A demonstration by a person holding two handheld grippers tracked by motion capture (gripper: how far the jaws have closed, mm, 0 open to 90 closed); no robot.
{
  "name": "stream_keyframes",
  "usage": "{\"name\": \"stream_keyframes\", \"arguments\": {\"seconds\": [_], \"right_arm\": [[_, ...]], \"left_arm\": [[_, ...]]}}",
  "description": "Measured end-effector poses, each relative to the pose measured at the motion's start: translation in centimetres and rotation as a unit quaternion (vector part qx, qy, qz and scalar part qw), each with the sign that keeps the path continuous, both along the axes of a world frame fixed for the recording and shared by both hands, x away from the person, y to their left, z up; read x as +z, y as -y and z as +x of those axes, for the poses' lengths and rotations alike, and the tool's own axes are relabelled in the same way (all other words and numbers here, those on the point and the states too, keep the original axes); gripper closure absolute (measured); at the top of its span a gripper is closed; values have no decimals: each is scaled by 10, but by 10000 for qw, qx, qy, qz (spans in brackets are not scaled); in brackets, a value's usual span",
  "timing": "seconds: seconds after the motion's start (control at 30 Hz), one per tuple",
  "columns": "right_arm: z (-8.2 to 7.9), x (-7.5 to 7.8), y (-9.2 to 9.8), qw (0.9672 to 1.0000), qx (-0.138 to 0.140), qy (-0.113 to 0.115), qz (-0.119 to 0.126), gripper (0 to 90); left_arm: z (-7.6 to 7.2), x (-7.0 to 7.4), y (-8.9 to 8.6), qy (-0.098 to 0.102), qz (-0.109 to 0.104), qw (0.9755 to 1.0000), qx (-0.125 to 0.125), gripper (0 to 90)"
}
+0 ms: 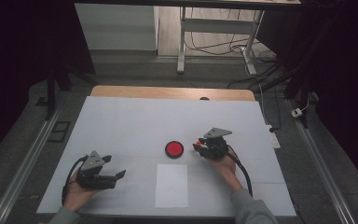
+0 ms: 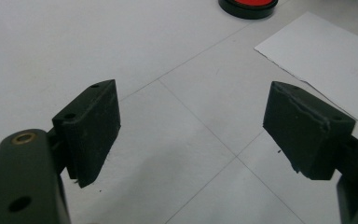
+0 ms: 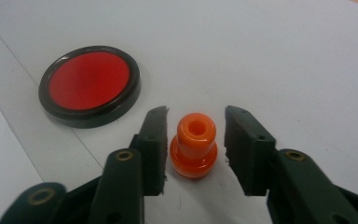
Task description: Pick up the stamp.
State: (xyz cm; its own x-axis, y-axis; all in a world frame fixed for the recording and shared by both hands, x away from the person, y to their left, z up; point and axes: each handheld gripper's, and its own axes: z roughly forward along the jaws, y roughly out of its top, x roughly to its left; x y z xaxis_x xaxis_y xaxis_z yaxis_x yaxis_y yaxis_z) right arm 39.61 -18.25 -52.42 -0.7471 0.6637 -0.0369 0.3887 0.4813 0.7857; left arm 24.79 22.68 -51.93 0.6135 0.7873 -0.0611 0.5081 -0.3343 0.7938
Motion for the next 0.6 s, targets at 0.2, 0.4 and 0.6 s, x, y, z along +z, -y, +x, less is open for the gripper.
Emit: {"name": "stream_keyframes", "arguments": {"seconds": [0.2, 0.4, 0.6], "right_arm": [[0, 0, -1, 10000, 17, 46, 44, 712], [0, 0, 0, 9999, -8, 48, 100, 719], [-2, 5, 2, 9996, -37, 122, 243, 719]], "left_arm": [[0, 0, 0, 16, 24, 10000, 6, 191], [-1, 0, 0, 37, 30, 10000, 10, 193], [-1, 0, -1, 32, 23, 10000, 13, 194]]}}
